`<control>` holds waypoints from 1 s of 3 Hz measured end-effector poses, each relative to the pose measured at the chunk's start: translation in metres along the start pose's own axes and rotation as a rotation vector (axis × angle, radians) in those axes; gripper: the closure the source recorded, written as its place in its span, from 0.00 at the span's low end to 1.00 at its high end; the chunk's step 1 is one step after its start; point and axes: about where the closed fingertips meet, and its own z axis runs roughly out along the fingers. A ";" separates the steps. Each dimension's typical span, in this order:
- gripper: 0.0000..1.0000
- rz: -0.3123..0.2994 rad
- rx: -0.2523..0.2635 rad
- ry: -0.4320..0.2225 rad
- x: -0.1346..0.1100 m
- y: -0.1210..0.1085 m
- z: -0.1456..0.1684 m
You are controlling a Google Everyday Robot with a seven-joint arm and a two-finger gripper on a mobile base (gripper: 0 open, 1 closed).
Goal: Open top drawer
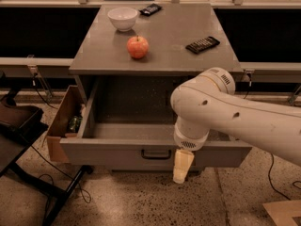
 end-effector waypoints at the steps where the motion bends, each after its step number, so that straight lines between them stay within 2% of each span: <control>1: 0.00 0.010 -0.025 0.001 0.002 -0.001 0.005; 2: 0.18 0.048 -0.094 -0.017 0.008 0.024 0.022; 3: 0.43 0.083 -0.134 -0.017 0.015 0.046 0.023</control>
Offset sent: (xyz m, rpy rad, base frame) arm -0.0547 0.0013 -0.0575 0.1114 0.1861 -0.0855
